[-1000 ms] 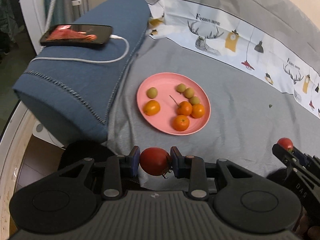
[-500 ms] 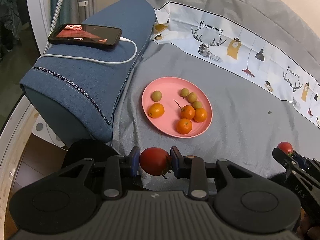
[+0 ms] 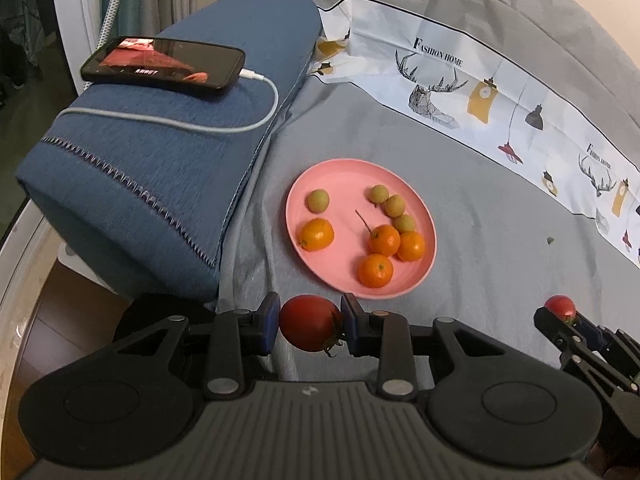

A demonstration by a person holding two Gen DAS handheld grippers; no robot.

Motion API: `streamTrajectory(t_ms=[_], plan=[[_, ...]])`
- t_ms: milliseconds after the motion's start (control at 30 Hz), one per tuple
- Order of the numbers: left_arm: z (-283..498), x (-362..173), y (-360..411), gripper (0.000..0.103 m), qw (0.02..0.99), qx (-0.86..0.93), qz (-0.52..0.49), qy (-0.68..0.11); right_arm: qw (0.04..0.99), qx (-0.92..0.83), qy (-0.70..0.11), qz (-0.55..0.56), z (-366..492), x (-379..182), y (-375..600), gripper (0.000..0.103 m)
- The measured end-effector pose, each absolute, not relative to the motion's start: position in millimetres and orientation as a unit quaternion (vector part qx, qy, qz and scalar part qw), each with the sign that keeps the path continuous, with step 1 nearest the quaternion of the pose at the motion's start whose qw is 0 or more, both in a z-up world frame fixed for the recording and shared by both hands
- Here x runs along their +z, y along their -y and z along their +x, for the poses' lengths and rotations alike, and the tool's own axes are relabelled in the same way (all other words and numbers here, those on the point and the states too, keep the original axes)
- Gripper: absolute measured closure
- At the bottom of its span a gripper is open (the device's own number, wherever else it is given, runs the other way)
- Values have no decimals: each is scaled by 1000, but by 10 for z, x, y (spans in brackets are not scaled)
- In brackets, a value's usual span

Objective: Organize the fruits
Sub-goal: 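Carry both held cherry tomatoes over the pink plate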

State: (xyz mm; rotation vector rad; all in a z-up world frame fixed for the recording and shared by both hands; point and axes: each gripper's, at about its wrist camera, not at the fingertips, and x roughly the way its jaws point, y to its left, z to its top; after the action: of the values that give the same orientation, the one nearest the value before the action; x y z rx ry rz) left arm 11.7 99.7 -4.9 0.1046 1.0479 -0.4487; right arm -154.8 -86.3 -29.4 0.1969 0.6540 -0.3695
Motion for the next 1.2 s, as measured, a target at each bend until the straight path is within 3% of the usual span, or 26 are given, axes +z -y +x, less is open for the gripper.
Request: streamTrajectory(t_ms=[1200], plan=[[1265, -915, 38, 66, 828, -205, 117, -509, 918, -86, -385, 40, 84, -1070, 1027, 71]])
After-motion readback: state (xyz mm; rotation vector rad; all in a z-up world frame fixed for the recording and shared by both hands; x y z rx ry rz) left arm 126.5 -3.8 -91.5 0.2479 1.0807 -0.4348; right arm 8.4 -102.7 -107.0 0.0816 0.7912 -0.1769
